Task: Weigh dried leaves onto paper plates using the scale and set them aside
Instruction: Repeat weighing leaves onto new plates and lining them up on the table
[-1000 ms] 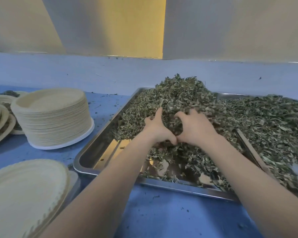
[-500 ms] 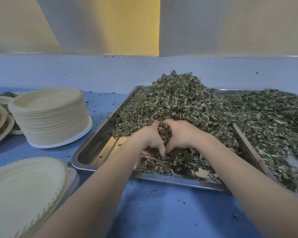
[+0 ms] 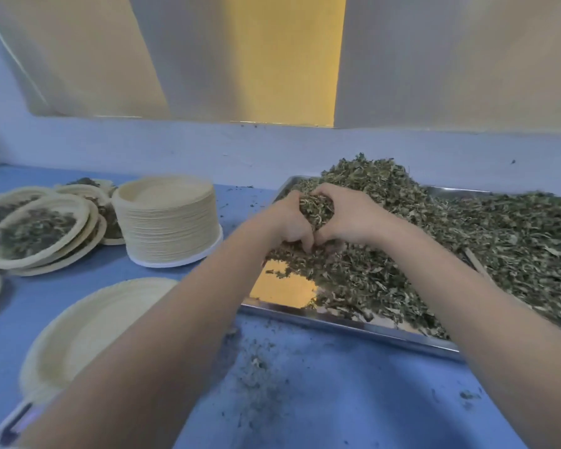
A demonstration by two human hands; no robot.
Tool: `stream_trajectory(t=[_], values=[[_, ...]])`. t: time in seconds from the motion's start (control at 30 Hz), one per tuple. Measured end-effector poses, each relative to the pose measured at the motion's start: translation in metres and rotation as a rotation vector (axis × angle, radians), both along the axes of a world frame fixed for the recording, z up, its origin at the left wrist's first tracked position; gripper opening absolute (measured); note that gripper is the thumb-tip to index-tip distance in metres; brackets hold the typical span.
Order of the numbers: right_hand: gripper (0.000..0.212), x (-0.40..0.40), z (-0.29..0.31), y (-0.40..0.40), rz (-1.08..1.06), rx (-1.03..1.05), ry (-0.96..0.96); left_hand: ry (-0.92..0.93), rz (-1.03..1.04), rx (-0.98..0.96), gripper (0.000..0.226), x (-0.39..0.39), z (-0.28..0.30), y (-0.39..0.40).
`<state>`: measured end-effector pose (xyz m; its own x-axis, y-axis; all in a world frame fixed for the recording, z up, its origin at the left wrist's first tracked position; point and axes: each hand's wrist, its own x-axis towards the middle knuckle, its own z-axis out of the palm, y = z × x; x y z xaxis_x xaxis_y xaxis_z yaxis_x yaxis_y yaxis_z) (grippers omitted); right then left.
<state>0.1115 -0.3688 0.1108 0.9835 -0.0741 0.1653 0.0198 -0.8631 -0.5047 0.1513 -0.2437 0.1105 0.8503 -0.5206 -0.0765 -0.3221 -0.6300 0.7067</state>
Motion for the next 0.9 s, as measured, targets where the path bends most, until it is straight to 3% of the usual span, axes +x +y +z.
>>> stream_trajectory(t=[0.43, 0.53, 0.73, 0.9], values=[[0.076, -0.004, 0.000, 0.180, 0.321, -0.036, 0.001, 0.069, 0.162, 0.008, 0.048, -0.035, 0.008, 0.188], [0.072, -0.007, -0.007, 0.201, 0.357, -0.047, 0.036, 0.155, 0.187, 0.006, 0.053, -0.045, 0.001, 0.216], [0.072, -0.016, -0.003, 0.203, 0.367, 0.024, 0.317, 0.226, 0.234, 0.082, 0.093, -0.050, 0.001, 0.248], [0.036, -0.018, 0.005, 0.194, 0.345, 0.038, 0.184, 0.167, 0.274, -0.050, 0.073, -0.050, 0.009, 0.263]])
